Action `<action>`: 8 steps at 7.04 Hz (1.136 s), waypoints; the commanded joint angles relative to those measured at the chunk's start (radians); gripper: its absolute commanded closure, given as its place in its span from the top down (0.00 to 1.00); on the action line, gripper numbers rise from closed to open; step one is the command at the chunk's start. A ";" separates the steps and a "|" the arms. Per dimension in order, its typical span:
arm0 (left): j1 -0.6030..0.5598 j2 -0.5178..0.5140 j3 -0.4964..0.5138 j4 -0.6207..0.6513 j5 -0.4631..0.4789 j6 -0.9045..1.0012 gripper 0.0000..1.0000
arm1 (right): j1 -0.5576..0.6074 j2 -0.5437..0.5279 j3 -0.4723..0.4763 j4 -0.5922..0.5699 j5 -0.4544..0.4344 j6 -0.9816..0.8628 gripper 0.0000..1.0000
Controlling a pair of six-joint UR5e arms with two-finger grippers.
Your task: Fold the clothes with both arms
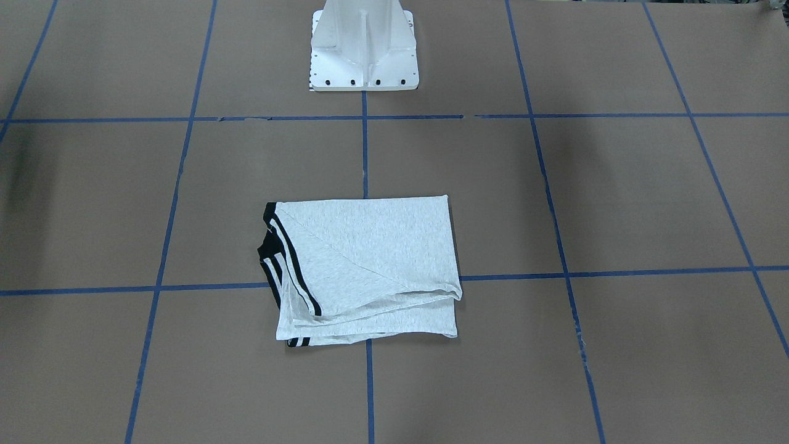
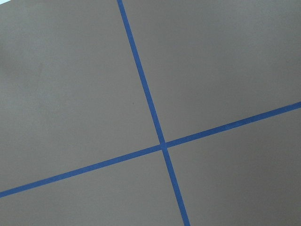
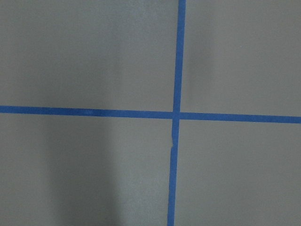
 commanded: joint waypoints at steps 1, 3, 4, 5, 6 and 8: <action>0.001 0.083 -0.113 -0.007 -0.018 -0.011 1.00 | -0.006 0.006 0.026 -0.068 0.012 0.004 1.00; 0.002 0.076 -0.123 -0.004 -0.015 -0.013 1.00 | -0.006 -0.017 0.031 -0.056 0.014 0.004 1.00; 0.002 0.077 -0.126 -0.002 -0.015 -0.013 1.00 | -0.006 -0.031 0.034 -0.053 0.014 0.004 1.00; 0.002 0.082 -0.126 -0.004 -0.011 -0.013 1.00 | -0.006 -0.031 0.052 -0.053 -0.001 -0.001 1.00; 0.001 0.092 -0.123 -0.007 -0.018 -0.011 1.00 | -0.006 -0.037 0.056 -0.053 -0.003 -0.003 1.00; 0.002 0.091 -0.118 -0.007 -0.017 -0.013 1.00 | -0.006 -0.041 0.071 -0.054 0.006 0.013 1.00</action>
